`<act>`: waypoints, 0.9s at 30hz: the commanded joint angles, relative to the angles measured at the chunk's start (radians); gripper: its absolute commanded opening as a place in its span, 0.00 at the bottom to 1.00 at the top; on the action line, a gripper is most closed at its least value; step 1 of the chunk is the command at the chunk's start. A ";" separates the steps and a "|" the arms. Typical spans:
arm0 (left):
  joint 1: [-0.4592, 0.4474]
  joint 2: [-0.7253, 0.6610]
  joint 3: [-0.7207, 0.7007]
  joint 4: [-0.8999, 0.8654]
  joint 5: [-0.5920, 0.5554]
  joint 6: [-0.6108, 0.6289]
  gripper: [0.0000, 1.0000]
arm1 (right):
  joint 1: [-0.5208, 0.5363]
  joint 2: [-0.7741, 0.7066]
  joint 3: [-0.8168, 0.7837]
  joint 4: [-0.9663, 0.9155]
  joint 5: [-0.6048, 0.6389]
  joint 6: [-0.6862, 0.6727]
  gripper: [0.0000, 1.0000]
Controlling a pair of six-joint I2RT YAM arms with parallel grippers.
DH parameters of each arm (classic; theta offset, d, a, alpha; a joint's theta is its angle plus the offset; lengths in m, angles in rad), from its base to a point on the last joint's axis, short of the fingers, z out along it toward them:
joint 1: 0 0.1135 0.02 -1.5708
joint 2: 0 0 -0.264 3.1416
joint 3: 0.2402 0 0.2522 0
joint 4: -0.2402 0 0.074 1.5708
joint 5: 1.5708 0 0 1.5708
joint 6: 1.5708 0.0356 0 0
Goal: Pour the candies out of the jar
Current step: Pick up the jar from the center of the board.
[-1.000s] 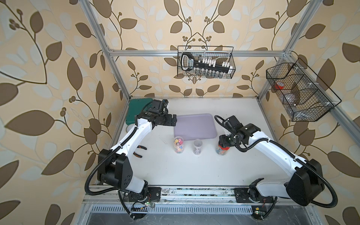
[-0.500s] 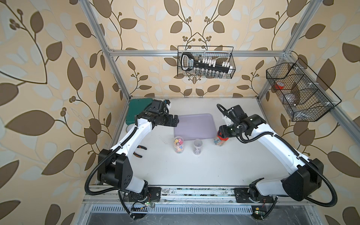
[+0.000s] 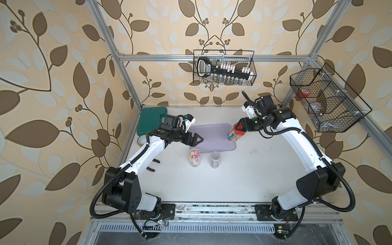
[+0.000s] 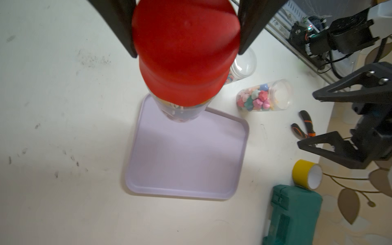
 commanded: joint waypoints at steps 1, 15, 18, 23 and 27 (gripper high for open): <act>-0.006 -0.060 -0.023 0.103 0.104 0.055 0.99 | -0.001 0.024 0.042 0.042 -0.173 -0.015 0.36; -0.022 -0.068 0.013 0.118 0.158 0.195 0.99 | 0.029 0.062 0.047 0.149 -0.472 0.027 0.35; -0.022 -0.047 0.043 0.097 0.201 0.217 0.99 | 0.053 0.081 0.056 0.172 -0.521 0.038 0.35; -0.023 -0.024 0.075 0.089 0.285 0.218 0.99 | 0.101 0.122 0.097 0.180 -0.572 0.044 0.35; -0.023 -0.018 0.073 0.089 0.307 0.225 0.99 | 0.132 0.150 0.127 0.188 -0.604 0.057 0.36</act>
